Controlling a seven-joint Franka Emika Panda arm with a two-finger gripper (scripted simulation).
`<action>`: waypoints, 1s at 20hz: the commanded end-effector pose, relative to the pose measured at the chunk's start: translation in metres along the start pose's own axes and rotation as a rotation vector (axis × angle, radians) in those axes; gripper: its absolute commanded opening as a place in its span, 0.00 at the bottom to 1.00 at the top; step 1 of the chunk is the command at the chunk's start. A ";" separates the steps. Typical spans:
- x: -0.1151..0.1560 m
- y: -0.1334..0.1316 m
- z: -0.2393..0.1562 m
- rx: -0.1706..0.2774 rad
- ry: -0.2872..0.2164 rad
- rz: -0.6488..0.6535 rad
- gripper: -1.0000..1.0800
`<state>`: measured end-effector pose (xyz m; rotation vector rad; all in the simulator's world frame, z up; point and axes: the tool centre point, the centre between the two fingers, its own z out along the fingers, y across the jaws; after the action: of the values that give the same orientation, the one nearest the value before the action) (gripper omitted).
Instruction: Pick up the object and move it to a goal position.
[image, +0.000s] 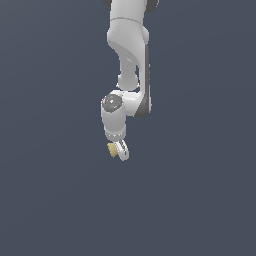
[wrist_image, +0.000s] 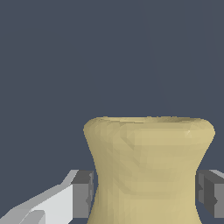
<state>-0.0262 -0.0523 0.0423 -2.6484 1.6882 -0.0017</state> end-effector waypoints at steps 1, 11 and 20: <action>0.000 0.001 0.001 -0.001 0.000 0.001 0.00; -0.001 -0.003 -0.012 0.000 0.000 0.000 0.00; -0.006 -0.016 -0.070 -0.001 0.000 0.001 0.00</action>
<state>-0.0166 -0.0428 0.0994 -2.6481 1.6904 0.0001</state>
